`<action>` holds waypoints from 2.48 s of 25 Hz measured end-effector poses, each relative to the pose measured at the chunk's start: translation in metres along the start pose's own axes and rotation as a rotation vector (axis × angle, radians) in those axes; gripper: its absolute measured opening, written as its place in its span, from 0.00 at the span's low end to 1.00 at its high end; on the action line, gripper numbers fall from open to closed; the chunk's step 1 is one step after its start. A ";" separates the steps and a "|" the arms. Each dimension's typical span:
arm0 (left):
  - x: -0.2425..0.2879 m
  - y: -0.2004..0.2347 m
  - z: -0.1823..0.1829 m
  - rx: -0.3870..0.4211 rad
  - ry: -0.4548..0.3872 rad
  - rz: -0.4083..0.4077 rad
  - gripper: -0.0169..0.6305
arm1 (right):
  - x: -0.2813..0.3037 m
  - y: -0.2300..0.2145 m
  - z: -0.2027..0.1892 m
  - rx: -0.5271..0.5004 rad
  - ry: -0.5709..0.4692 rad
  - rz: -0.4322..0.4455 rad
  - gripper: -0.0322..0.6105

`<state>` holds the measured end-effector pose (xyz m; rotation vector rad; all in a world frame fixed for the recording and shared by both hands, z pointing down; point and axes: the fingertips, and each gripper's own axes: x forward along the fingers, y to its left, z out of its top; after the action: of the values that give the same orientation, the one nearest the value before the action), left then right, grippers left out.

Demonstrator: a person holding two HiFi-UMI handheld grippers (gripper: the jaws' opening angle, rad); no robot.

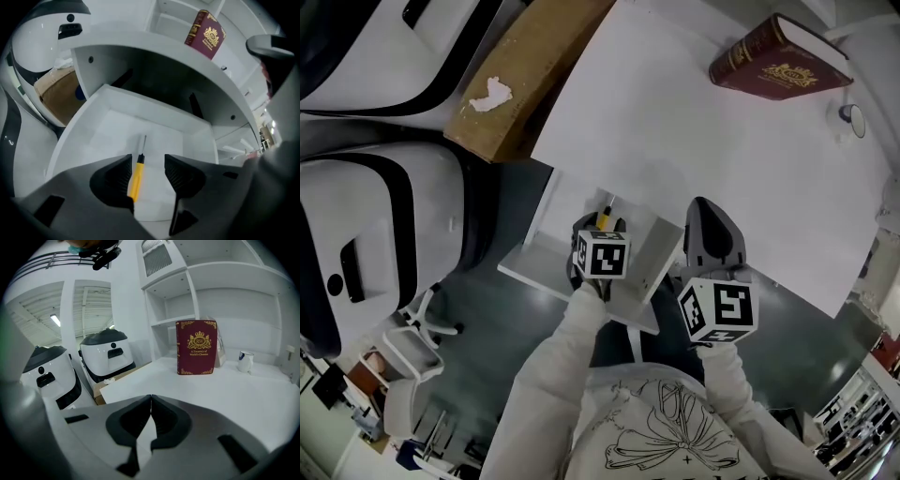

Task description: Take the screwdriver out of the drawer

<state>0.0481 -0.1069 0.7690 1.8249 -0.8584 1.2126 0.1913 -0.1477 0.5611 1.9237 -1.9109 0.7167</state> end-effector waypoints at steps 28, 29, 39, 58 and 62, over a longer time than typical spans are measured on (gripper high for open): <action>0.061 0.022 -0.036 0.078 0.222 0.101 0.22 | 0.022 -0.015 -0.028 0.030 0.063 -0.016 0.05; 0.061 0.023 -0.036 0.081 0.222 0.106 0.21 | 0.022 -0.015 -0.028 0.029 0.063 -0.015 0.05; 0.060 0.029 -0.036 0.056 0.216 0.120 0.13 | 0.024 -0.009 -0.026 0.050 0.063 -0.001 0.05; -0.065 0.034 0.006 -0.228 -0.095 0.020 0.13 | -0.009 0.046 0.034 0.014 -0.052 0.073 0.05; -0.104 0.039 0.015 -0.256 -0.173 0.018 0.13 | -0.024 0.061 0.056 -0.003 -0.101 0.090 0.05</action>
<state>-0.0118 -0.1262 0.6765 1.7322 -1.0770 0.9171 0.1384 -0.1622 0.4955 1.9155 -2.0695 0.6523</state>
